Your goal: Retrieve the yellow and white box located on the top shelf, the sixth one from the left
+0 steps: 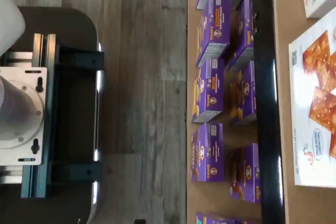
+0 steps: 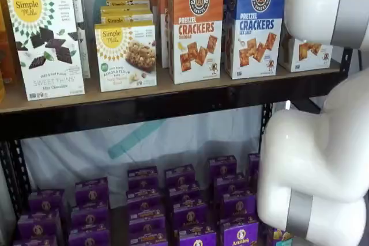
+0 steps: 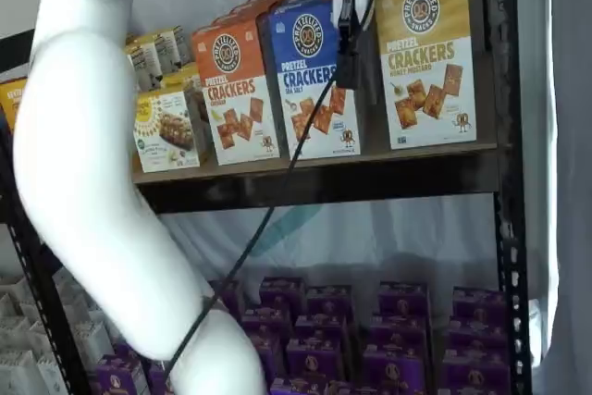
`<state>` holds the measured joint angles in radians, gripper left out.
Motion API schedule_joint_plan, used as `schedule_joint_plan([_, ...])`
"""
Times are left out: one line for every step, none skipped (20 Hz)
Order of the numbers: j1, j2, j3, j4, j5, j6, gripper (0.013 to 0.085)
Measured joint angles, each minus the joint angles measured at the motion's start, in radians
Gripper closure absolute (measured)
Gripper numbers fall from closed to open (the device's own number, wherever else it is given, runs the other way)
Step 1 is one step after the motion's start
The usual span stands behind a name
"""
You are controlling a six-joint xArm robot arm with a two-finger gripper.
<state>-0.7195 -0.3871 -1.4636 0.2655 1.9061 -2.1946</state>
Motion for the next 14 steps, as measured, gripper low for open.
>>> schedule_joint_plan([0.004,-0.006,0.006,-0.006,-0.003,0.001,0.0130])
schedule_joint_plan([0.008,-0.015,0.014,-0.009,-0.006,0.003,0.0130])
schedule_joint_plan([0.009,-0.023,0.021,-0.010,-0.009,0.004,0.0130])
schedule_joint_plan([0.010,-0.031,0.029,-0.011,-0.012,0.005,0.0130])
schedule_joint_plan([0.011,-0.040,0.037,-0.010,-0.014,0.006,0.0130])
schedule_joint_plan([0.010,-0.045,0.042,-0.007,-0.016,0.006,0.0130])
schedule_joint_plan([0.007,-0.051,0.047,-0.001,-0.019,0.006,0.0130])
schedule_joint_plan([0.002,-0.055,0.050,0.009,-0.020,0.006,0.0130])
schedule_joint_plan([-0.006,-0.058,0.051,0.024,-0.021,0.005,0.0130])
schedule_joint_plan([-0.019,-0.061,0.051,0.049,-0.021,0.004,0.0130])
schedule_joint_plan([-0.032,-0.062,0.048,0.076,-0.020,0.003,0.0130])
schedule_joint_plan([-0.045,-0.063,0.044,0.101,-0.019,0.003,0.0130])
schedule_joint_plan([-0.060,-0.063,0.040,0.130,-0.017,0.003,0.0130])
schedule_joint_plan([-0.082,-0.062,0.033,0.172,-0.015,0.004,0.0130])
